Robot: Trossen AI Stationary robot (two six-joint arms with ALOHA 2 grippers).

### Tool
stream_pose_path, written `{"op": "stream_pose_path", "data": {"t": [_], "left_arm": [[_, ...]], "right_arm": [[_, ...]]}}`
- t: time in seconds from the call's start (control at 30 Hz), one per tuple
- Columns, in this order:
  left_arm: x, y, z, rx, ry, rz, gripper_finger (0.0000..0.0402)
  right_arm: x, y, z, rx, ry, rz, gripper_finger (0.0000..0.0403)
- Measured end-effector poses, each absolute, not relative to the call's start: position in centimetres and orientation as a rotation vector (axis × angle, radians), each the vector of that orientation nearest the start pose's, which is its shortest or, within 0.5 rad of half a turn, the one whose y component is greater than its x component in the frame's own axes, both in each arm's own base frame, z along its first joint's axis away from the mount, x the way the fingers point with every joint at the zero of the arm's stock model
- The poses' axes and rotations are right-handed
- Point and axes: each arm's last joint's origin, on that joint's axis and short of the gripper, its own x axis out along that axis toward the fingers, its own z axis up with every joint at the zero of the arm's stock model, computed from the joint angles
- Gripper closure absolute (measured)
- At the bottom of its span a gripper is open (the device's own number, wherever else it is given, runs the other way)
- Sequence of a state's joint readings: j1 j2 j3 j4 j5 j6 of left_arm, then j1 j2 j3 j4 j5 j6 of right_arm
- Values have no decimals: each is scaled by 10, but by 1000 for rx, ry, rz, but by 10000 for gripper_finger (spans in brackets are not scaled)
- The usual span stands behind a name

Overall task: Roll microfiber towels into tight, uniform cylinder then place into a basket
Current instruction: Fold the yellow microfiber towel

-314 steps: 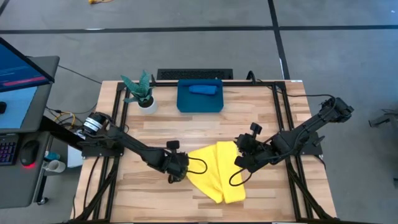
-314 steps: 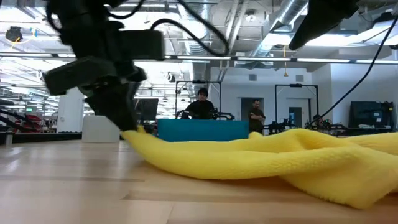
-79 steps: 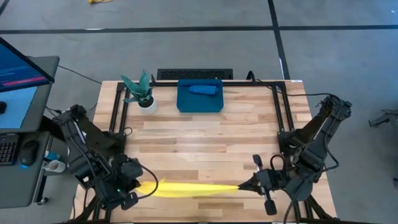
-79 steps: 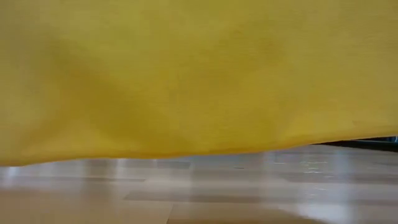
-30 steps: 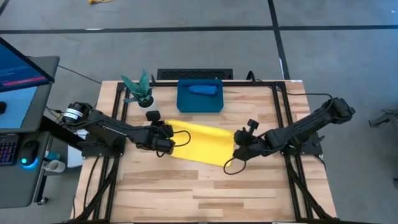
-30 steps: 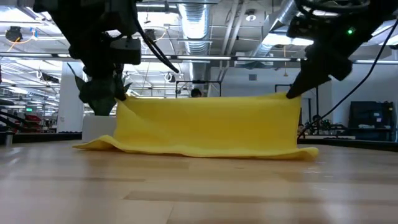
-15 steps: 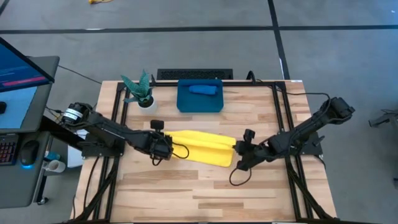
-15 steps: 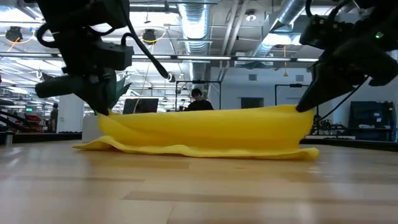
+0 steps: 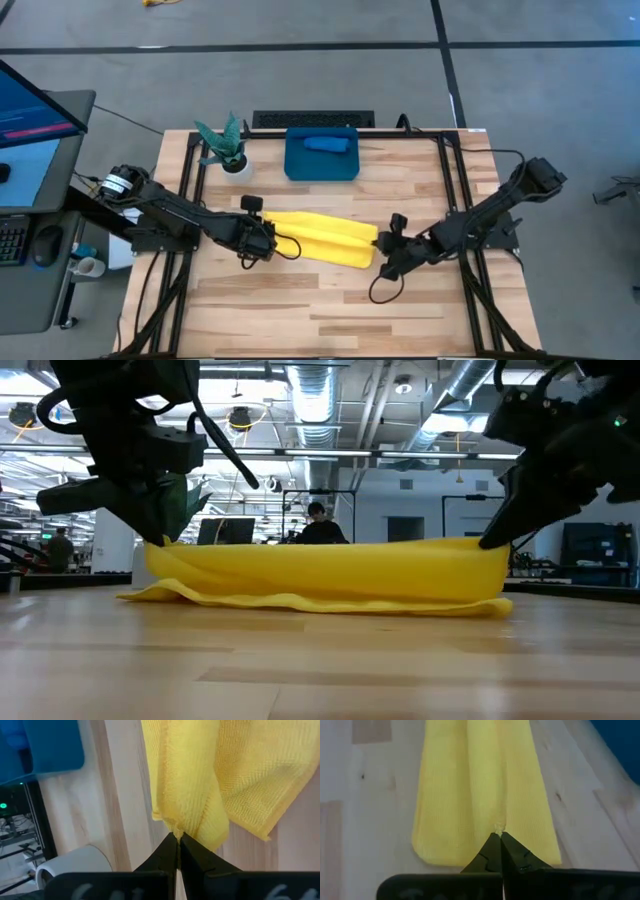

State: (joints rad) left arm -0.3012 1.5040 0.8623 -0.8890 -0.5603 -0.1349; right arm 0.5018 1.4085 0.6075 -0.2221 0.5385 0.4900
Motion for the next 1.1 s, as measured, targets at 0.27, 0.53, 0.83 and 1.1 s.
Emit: {"op": "stream_pose_path", "data": {"t": [0.27,0.53,0.83,1.1], "left_arm": [[232,-58,175,477,1383,253,401],[232,-59,174,426,1402,206,401],[232,-62,173,314,1428,149,338],[230,-66,177,181,1493,82,271]], "right_arm": [[228,111,133,-78,886,-235,396],[237,118,135,-67,909,-181,352],[245,122,145,-52,882,-169,250],[252,127,168,-66,968,-182,189]]}}
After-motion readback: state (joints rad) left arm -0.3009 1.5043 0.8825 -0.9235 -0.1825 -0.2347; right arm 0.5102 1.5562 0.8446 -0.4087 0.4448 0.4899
